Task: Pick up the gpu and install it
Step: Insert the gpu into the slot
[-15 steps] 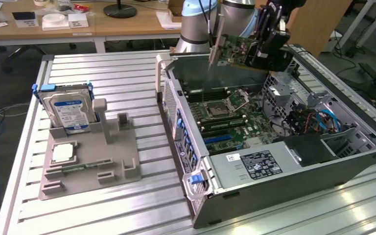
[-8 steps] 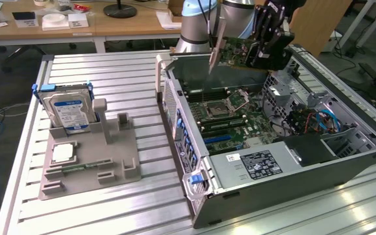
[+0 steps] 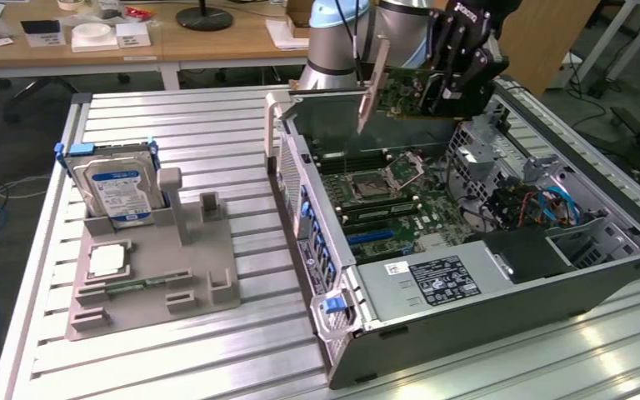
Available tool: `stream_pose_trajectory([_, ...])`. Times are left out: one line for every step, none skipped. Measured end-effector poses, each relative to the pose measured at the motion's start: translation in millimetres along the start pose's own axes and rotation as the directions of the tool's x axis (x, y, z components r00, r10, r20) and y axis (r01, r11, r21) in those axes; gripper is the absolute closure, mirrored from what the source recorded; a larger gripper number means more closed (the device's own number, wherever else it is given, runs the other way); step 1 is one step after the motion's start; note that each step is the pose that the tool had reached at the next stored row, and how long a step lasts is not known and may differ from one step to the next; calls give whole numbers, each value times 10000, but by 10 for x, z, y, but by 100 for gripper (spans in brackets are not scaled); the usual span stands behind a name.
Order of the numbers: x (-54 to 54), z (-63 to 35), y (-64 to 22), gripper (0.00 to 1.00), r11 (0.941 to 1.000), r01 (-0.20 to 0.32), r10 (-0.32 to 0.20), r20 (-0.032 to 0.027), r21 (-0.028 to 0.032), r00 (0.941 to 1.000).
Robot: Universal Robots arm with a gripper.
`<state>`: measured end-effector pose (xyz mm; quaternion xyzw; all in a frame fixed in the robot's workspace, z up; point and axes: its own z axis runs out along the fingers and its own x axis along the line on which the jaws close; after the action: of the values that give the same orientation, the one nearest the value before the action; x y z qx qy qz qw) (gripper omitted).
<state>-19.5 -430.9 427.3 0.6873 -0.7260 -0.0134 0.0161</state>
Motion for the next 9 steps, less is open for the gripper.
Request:
stream_pose_trajectory([0, 0, 0, 72, 9998, 180, -180, -8, 1, 9998])
stream_pose_trajectory([0, 1, 0, 72, 9994, 338, -338, -14, 2, 9994])
stream_pose_trajectory([0, 4, 0, 72, 9989, 466, -466, -17, 8, 9989])
stream_pose_trajectory([0, 7, 1, 72, 9983, 583, -583, -22, 37, 9983])
stream_pose_trajectory([0, 11, 0, 72, 9973, 724, -724, -31, 73, 9974])
stream_pose_trajectory([0, 16, -1, 72, 9963, 852, -852, -37, 104, 9964])
stream_pose_trajectory([2, 20, -1, 72, 9955, 938, -938, -43, 142, 9956])
stream_pose_trajectory([3, 23, -1, 72, 9949, 994, -993, -49, 187, 9950])
stream_pose_trajectory([2, 30, -1, 72, 9944, 1035, -1034, -50, 229, 9946])
